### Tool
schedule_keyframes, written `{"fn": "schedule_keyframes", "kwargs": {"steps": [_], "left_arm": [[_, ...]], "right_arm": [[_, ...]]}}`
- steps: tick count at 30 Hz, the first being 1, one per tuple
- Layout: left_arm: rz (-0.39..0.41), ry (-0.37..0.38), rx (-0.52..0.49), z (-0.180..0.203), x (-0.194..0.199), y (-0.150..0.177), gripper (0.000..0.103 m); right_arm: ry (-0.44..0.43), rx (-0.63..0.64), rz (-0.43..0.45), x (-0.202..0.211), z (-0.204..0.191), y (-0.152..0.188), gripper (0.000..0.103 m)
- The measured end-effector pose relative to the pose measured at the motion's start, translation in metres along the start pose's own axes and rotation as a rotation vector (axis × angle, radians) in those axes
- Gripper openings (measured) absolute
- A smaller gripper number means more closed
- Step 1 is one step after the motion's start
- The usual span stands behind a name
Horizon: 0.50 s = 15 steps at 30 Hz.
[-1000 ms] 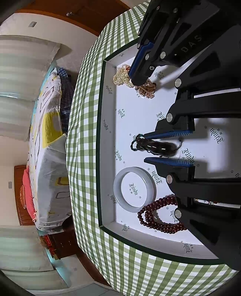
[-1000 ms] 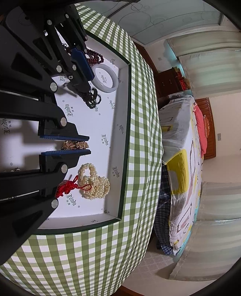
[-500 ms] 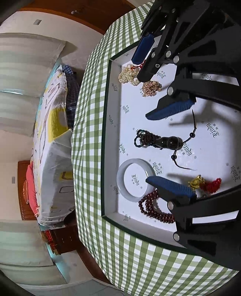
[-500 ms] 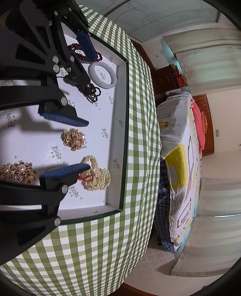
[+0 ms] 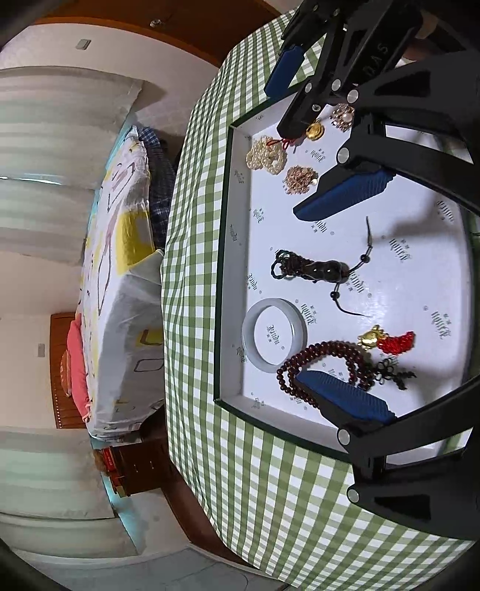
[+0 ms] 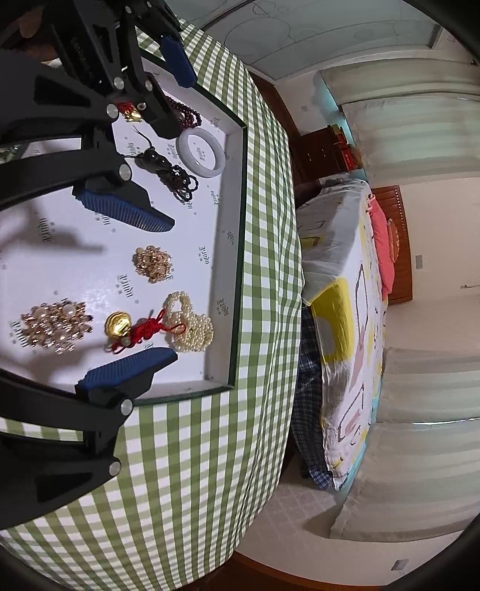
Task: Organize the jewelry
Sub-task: 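Withdraw both tools from the box toward the crystal brooch and pearl ring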
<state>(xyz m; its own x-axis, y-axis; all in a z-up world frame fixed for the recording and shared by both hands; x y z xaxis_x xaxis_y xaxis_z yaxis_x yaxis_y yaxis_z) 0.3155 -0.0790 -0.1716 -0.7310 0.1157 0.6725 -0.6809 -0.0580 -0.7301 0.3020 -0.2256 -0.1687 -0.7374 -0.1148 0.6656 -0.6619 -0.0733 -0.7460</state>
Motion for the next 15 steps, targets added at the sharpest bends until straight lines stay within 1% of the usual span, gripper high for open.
{"fn": "schedule_keyframes", "kwargs": {"steps": [4,10,13,15], "left_arm": [[0.020,0.006,0.002,0.001,0.016,0.003,0.085],[0.047,0.021,0.009,0.002,0.040,0.008,0.086],[0.066,0.023,0.011,0.002,0.054,0.011,0.090],[0.079,0.023,0.017,0.001,0.063,0.013,0.090]], "right_arm": [[-0.003,-0.003,0.014,0.015,0.000,0.004,0.065],[-0.002,0.005,0.038,0.038,0.000,0.009,0.067],[-0.004,0.002,0.050,0.050,0.001,0.012,0.068],[-0.006,-0.001,0.056,0.057,0.002,0.014,0.068]]}}
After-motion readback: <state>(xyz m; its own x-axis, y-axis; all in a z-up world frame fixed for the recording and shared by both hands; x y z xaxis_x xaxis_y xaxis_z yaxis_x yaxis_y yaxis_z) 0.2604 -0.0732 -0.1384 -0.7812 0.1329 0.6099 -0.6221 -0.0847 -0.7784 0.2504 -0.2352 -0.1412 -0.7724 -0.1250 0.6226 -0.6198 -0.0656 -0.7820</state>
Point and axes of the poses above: each gripper's, at about its wrist camera, not at the fingertips, and x roughly against the way its jaws point, z to its right, y to its underside, the point moved 4 cm from there along -x, roughly the way its jaws point, and after that the axes turned 5 degrees about x, right-handed, at the moved point
